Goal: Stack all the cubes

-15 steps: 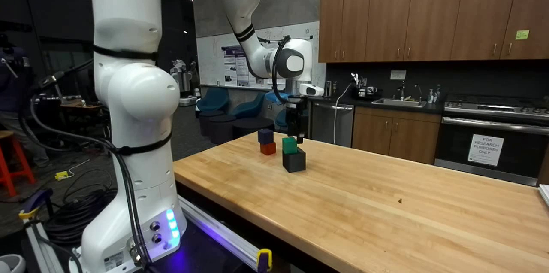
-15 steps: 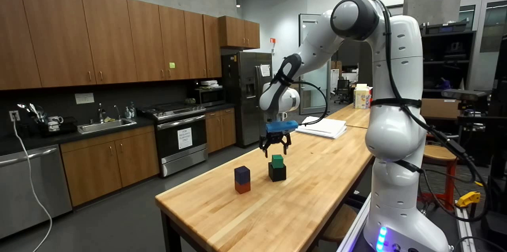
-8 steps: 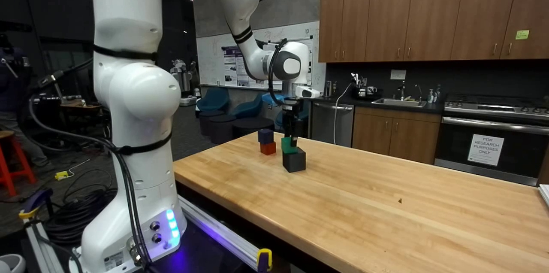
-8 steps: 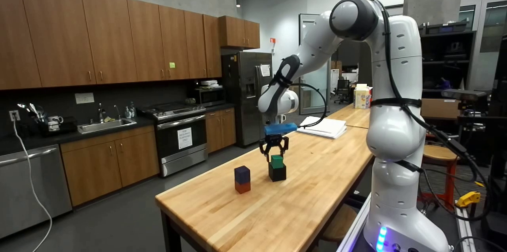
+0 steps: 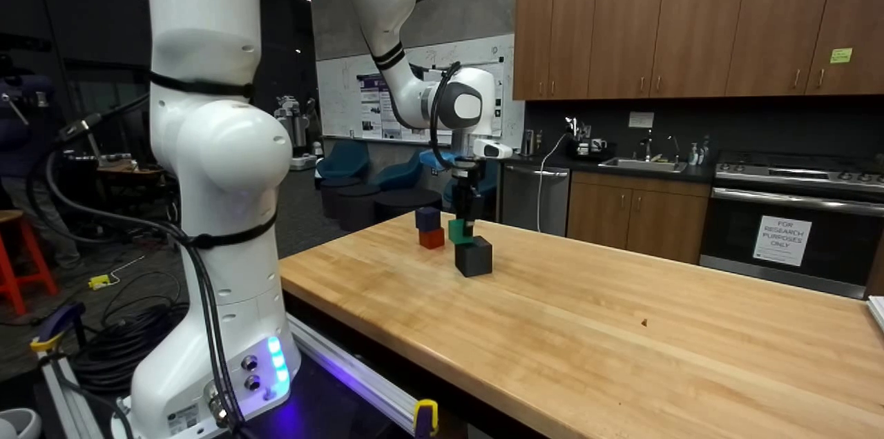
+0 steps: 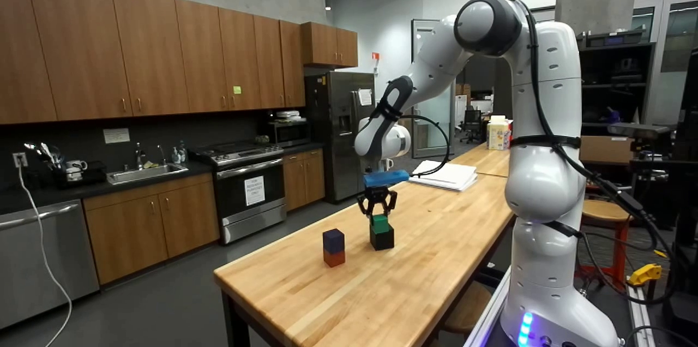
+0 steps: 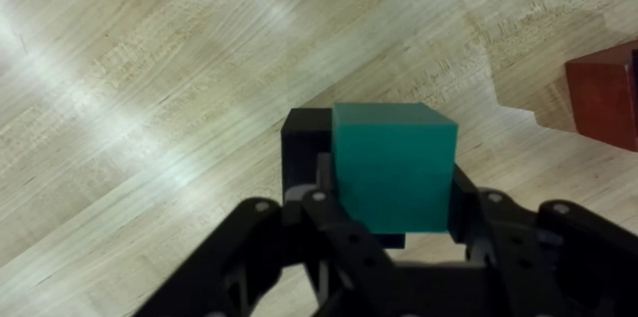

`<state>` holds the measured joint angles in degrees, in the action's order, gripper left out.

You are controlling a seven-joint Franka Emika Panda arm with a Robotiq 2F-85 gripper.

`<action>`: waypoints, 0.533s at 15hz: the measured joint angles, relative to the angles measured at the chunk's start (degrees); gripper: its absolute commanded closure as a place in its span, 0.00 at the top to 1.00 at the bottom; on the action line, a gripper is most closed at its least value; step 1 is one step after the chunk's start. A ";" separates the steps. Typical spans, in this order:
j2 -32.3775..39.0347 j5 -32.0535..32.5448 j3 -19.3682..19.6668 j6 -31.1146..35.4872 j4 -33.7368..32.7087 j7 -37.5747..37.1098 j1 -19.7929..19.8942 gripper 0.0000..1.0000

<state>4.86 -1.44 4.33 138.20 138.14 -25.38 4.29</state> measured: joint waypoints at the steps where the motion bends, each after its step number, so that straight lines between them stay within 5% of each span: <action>1: -0.27 -0.49 -0.11 -0.72 0.00 0.02 -0.27 0.24; 8: -7.03 -13.85 -2.60 -11.72 -0.27 4.54 -2.62 0.24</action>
<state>-2.17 -15.29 1.74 126.48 137.87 -20.83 1.68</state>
